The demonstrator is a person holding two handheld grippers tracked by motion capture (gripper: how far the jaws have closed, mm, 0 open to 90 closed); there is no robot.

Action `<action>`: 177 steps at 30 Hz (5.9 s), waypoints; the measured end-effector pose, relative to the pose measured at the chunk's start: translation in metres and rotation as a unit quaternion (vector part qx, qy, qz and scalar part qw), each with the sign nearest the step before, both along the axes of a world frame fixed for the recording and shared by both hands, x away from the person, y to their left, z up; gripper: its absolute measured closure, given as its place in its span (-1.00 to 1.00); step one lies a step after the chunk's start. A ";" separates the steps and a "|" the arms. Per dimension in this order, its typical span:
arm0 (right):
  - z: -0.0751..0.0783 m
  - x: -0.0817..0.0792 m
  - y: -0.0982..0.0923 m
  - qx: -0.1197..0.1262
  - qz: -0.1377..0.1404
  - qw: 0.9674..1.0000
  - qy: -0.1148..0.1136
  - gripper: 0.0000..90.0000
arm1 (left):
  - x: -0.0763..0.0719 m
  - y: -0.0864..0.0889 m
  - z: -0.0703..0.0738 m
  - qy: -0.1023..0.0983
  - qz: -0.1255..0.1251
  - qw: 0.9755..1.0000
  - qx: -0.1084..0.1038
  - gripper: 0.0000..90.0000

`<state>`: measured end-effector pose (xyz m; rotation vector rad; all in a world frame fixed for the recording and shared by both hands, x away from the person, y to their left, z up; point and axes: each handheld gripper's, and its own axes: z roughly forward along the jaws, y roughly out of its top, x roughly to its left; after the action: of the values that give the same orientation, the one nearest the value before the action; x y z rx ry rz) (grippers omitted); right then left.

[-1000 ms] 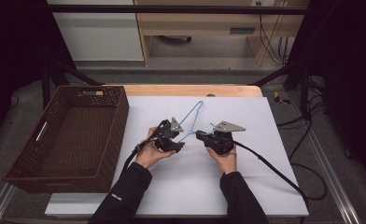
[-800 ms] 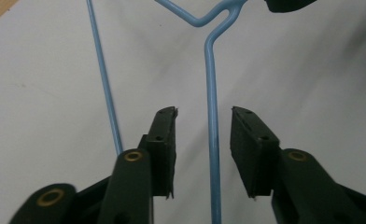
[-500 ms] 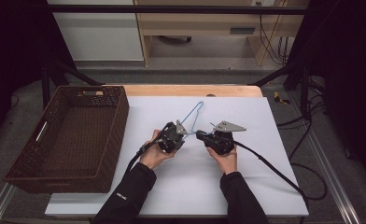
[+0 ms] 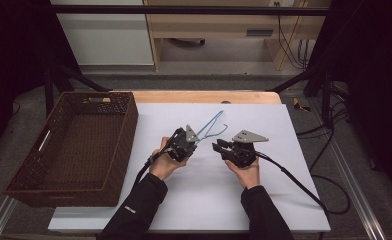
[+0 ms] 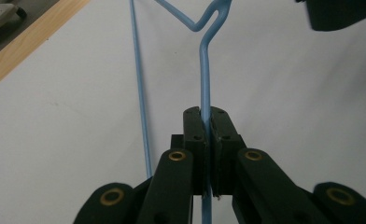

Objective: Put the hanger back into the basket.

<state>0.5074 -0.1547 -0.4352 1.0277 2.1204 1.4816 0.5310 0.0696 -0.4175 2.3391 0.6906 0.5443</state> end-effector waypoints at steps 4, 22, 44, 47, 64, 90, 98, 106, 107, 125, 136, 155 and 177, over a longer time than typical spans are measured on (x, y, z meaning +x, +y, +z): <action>0.012 -0.011 -0.015 0.008 0.001 1.000 -0.002 0.47 | -0.001 0.005 0.009 -0.003 0.004 1.000 -0.013 0.94; 0.020 -0.055 -0.083 0.004 -0.029 1.000 -0.001 -0.42 | -0.025 0.031 0.072 -0.009 0.006 0.998 -0.068 0.94; 0.032 -0.076 -0.099 -0.006 -0.046 0.999 -0.020 -0.90 | -0.065 0.106 0.144 -0.029 0.000 0.991 -0.129 0.94; 0.032 -0.076 -0.099 -0.007 -0.045 0.999 -0.021 -0.90 | -0.068 0.120 0.153 -0.033 0.004 0.990 -0.137 0.94; 0.035 -0.078 -0.101 -0.006 -0.046 0.999 -0.024 -0.90 | -0.073 0.196 0.169 -0.045 0.045 0.989 -0.134 0.94; 0.033 -0.077 -0.099 -0.013 -0.043 0.999 -0.023 -0.90 | -0.072 0.305 0.146 -0.036 0.096 0.989 -0.110 0.94; 0.033 -0.076 -0.099 -0.013 -0.042 0.999 -0.023 -0.90 | -0.067 0.326 0.129 -0.022 0.103 0.989 -0.105 0.94; 0.033 -0.076 -0.099 -0.013 -0.043 0.999 -0.022 -0.90 | -0.060 0.337 0.110 -0.005 0.110 0.988 -0.108 0.94; 0.033 -0.076 -0.099 -0.014 -0.042 0.999 -0.023 -0.90 | -0.059 0.337 0.107 -0.003 0.108 0.989 -0.104 0.94; 0.032 -0.076 -0.099 -0.014 -0.043 0.999 -0.024 -0.90 | -0.033 0.308 0.049 0.045 0.133 0.989 -0.040 0.94; 0.033 -0.077 -0.099 -0.013 -0.042 0.999 -0.023 -0.90 | -0.038 0.306 0.047 0.058 0.167 0.984 -0.029 0.59; 0.037 -0.079 -0.101 -0.003 -0.047 0.998 -0.032 -0.92 | -0.115 0.243 0.084 -0.081 0.122 0.963 -0.228 -0.42; 0.036 -0.080 -0.106 0.004 -0.049 0.998 -0.028 -0.92 | -0.129 0.159 0.038 -0.059 0.065 0.970 -0.225 -0.80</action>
<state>0.4273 -0.2609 -0.3992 1.0661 1.9972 1.4562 0.4020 0.2288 -0.3790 1.8353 0.8199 0.5161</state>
